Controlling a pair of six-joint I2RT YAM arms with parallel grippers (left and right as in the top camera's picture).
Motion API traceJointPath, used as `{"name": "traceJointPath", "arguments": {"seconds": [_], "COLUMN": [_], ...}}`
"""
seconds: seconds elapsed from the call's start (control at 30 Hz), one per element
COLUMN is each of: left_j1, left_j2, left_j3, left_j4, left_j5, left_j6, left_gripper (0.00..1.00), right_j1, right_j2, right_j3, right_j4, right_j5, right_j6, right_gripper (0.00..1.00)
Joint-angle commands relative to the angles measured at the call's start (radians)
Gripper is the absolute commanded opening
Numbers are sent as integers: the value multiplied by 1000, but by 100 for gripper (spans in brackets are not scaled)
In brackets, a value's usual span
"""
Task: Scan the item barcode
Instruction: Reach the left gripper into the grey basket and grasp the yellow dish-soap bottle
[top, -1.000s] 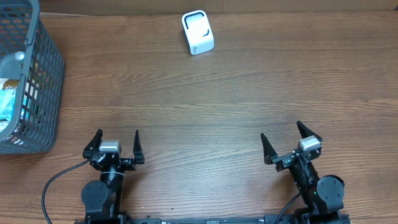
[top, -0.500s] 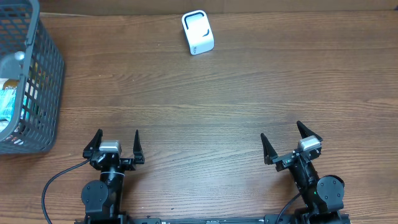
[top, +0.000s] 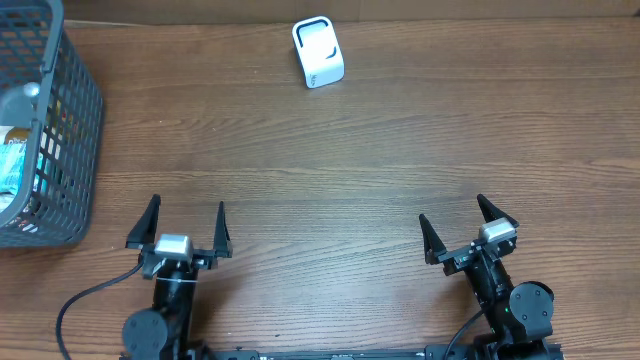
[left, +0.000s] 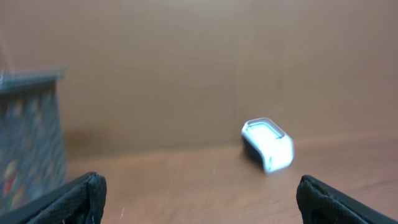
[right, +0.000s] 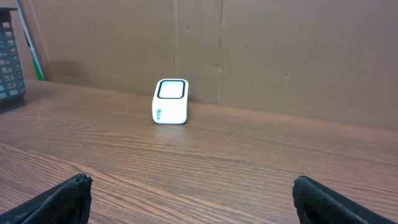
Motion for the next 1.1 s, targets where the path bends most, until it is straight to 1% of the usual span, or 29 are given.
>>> {"name": "traceJointPath", "arguments": {"seconds": [0.0,0.13,0.23,0.33,0.47,0.63,0.73,0.77,0.8,0.9,1.0,1.07], "left_j1": [-6,-6,-6,-6,-6,-6,-6,-6,-6,-6,-7,-6], "left_j2": [-9,37,149,309,588,998,1229,1295,1350,1479,1562,1616], "left_j3": [158,406,659,917,1310,1895,2205,2285,2348,2439,2444,2444], "left_j4": [29,-62,-224,-415,-725,-1161,-1370,-1418,-1452,-1498,-1497,-1490], "left_j5": [94,89,85,85,78,51,7,-10,-21,-56,-103,-105], "left_j6": [15,40,78,113,187,241,256,256,256,264,262,262], "left_gripper": [100,100,100,100,100,100,100,100,100,100,100,100], "right_j1": [-3,-3,-3,-3,-3,-3,-3,-3,-3,-3,-3,-3], "right_j2": [-8,-8,-8,-8,-8,-8,-8,-8,-8,-8,-8,-8], "right_j3": [-10,-10,-10,-10,-10,-10,-10,-10,-10,-10,-10,-10], "right_j4": [3,3,3,3,3,3,3,3,3,3,3,3], "right_j5": [10,10,10,10,10,10,10,10,10,10,10,10], "right_j6": [-3,-3,-3,-3,-3,-3,-3,-3,-3,-3,-3,-3], "right_gripper": [100,100,100,100,100,100,100,100,100,100,100,100]}}
